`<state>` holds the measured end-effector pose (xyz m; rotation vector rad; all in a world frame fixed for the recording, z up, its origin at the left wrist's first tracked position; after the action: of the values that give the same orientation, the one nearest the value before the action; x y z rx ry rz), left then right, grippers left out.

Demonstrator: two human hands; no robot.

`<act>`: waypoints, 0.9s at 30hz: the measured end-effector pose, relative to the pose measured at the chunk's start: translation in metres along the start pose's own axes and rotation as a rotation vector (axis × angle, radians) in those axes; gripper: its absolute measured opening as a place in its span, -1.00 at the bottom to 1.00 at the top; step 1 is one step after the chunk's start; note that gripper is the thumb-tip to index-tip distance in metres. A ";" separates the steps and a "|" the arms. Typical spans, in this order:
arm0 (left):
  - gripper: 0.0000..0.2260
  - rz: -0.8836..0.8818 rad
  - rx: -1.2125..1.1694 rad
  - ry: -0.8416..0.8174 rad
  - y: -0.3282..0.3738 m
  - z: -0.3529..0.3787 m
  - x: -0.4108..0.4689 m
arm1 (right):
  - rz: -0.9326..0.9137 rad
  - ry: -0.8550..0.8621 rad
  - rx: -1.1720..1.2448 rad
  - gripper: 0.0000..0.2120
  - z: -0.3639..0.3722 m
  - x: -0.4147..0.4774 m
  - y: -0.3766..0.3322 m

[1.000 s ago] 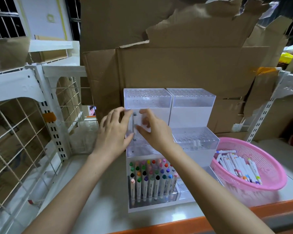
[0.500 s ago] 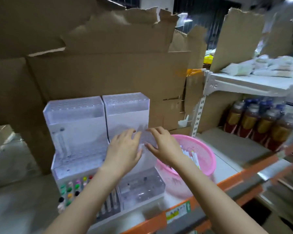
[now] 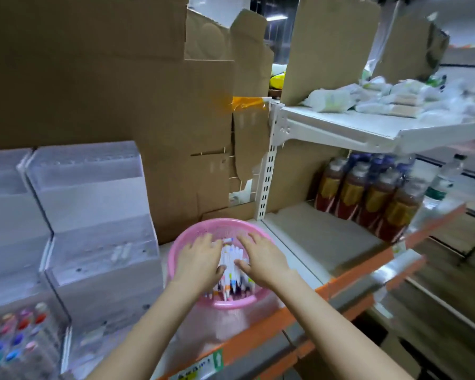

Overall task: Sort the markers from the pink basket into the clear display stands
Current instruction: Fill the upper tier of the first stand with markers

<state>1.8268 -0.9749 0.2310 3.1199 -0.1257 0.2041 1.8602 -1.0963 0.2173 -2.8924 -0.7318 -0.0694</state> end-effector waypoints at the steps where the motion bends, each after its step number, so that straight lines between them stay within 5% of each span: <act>1: -0.52 -0.048 -0.010 -0.070 -0.003 0.013 0.004 | -0.002 -0.046 0.034 -0.42 0.008 0.003 0.004; 7: -0.56 -0.244 -0.102 -0.180 -0.019 0.047 0.010 | 0.027 -0.219 0.085 -0.35 0.045 0.026 0.015; 19: -0.88 -0.327 -0.258 -0.185 -0.023 0.052 0.018 | 0.133 -0.101 0.050 -0.64 0.044 0.036 0.024; 27: -0.81 -0.414 -0.395 -0.145 -0.034 0.050 0.017 | 0.059 -0.146 0.172 -0.90 0.050 0.040 0.018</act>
<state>1.8529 -0.9429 0.1832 2.6839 0.4227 -0.0503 1.9045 -1.0852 0.1692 -2.7728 -0.6403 0.2035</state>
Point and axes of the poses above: each hand's wrist, its own x-axis towards the middle knuckle, its own z-axis out of the palm, y = z × x, the point moved 7 cm from there along x, towards the middle knuckle, and after that the axes turned 6 degrees about -z, right-handed, at the moved point
